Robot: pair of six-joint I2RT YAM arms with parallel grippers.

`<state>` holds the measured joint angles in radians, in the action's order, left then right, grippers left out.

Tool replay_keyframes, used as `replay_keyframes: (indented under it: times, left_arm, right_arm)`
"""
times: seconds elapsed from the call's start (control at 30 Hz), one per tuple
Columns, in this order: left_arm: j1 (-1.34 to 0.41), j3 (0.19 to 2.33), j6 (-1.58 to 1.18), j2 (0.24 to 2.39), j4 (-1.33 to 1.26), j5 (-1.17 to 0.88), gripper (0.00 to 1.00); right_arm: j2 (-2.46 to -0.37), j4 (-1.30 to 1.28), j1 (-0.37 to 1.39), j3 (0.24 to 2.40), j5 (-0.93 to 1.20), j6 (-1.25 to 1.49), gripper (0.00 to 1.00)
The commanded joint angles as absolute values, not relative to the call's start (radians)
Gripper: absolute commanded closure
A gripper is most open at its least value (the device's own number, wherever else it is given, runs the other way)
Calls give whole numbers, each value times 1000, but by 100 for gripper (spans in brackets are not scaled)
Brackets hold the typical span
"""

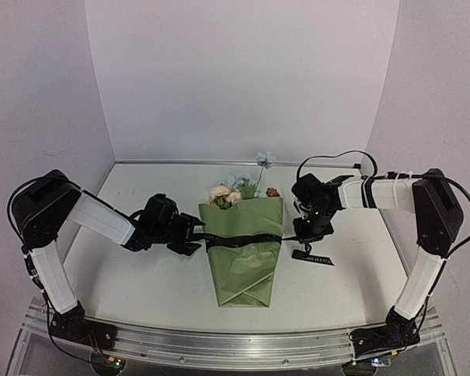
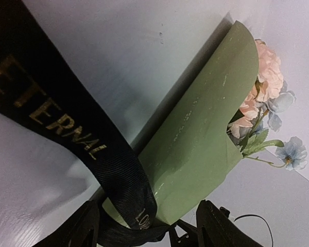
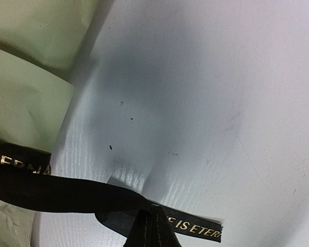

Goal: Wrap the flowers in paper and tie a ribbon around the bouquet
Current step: Tie the ribbon around the folded bouquet.

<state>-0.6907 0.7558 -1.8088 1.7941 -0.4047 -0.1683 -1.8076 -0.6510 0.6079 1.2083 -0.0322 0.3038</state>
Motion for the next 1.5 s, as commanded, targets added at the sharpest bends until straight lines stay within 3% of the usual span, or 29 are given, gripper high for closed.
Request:
replay_keyframes:
  times: [0.0,0.53,0.8,1.27,1.37,1.47]
  left_arm:
    - [-699,802,-1859,1816,-442,-141,35]
    - [-700,805,-1872,1889,-493,-121,68]
    - [-695,828,-1748,1828,-358,-95,99]
    - [-608,825,-1402,1743,-150,-103,100]
    - [-522,729,-1369,1693,-148,-132,100]
    - [-326,577,-1300,1608,-171,-201,100]
  right_arm:
    - [-1771,-650,615,1222,-47,295,100]
    - [-1789,-653,615,1259,-34,287,100]
    - [-1781,-659,616,1261,-78,282,100]
    - [-1791,-657,615,1243,-268,423,100]
    - [-1744,-655,597,1173,-421,487,100]
    - [-1665,-653,524,1051,-444,575,100]
